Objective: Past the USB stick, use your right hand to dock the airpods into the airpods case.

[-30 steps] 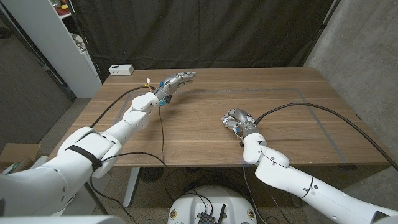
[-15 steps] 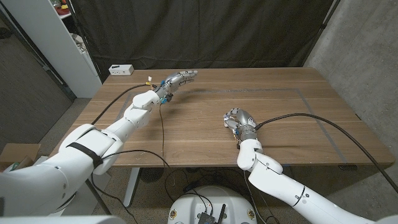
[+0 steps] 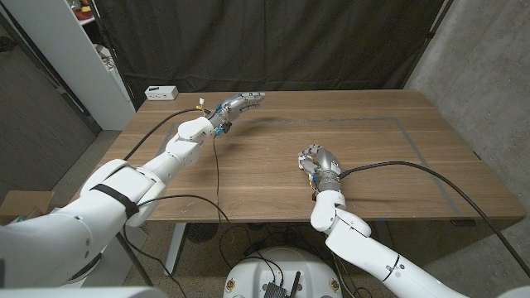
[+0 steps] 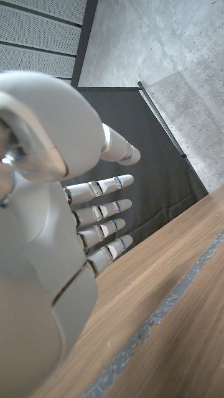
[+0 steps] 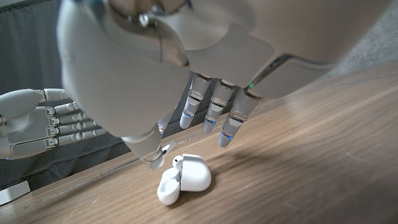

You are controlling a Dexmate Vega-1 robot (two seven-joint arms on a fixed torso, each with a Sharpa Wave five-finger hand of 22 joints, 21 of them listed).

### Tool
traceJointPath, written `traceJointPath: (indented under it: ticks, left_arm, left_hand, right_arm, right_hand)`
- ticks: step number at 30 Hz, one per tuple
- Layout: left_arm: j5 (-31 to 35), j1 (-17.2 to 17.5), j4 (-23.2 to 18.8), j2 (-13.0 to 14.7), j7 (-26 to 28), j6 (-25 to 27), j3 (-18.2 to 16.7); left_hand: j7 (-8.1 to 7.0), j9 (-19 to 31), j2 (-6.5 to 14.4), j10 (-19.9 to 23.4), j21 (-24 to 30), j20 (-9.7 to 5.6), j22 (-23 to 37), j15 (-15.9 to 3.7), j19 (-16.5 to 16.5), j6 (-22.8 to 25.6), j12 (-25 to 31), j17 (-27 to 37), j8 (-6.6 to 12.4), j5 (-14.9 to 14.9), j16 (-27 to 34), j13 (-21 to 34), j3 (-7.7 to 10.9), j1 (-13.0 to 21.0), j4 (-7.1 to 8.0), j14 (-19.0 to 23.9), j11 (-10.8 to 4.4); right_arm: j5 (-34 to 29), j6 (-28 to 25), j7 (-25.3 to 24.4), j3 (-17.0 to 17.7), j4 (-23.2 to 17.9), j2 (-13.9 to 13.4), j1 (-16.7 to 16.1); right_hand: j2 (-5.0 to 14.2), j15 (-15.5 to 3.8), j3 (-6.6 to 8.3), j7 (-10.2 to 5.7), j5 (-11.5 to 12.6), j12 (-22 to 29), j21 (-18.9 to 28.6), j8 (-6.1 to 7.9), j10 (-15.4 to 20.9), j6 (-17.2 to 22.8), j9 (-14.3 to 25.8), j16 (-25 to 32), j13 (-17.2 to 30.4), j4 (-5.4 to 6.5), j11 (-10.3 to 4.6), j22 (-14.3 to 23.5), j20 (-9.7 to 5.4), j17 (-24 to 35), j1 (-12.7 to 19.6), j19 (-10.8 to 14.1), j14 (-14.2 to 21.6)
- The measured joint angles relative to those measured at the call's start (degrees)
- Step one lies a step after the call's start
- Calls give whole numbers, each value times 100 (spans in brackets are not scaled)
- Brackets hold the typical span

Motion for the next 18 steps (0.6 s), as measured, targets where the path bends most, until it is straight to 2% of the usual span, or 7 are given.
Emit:
traceJointPath:
  ticks: [4,5,6,11,18]
  left_arm:
    - [16,0,0,0,-40,-39,0]
    - [19,-140,213,-70,-47,-45,31]
    - [22,-140,213,-70,-58,-54,31]
    - [43,-201,328,-105,-109,-97,41]
    - [71,-415,706,-235,-166,-142,74]
  left_hand:
    - [0,0,1,0,0,0,0,0,0,0,0,0,0,0,0,14,0,1,0,0,0]
    - [0,0,1,0,0,0,0,0,0,0,0,0,0,0,0,14,0,1,0,0,0]
    - [0,0,29,0,0,0,0,0,0,0,0,0,0,0,0,14,0,29,0,0,0]
    - [0,0,31,0,0,0,0,0,0,0,0,0,0,0,0,14,0,31,0,0,0]
    - [0,0,31,0,0,0,0,0,0,0,0,0,0,0,0,-3,0,31,0,0,0]
  right_arm:
    - [0,0,0,14,47,57,-24]
    - [0,0,0,15,51,62,-26]
    - [87,115,-134,20,65,80,-32]
    - [115,152,-181,29,101,133,-52]
    - [183,207,-310,45,147,197,-74]
  right_hand:
    - [0,0,-17,-19,0,-5,-26,0,-24,22,0,0,0,17,-24,0,31,5,0,-31,0]
    - [0,0,-17,1,0,-5,-26,0,-32,43,-1,0,0,17,-32,0,31,10,0,-31,0]
    - [0,0,-34,12,0,-5,-26,0,-33,54,-1,0,0,34,-33,0,43,14,0,-43,0]
    - [-10,0,-64,34,0,-5,-26,0,-7,76,-2,0,0,64,-59,0,61,15,-10,-61,0]
    - [-61,0,-88,107,0,-5,-26,-1,30,148,-16,0,0,88,-70,0,104,15,-61,-64,0]
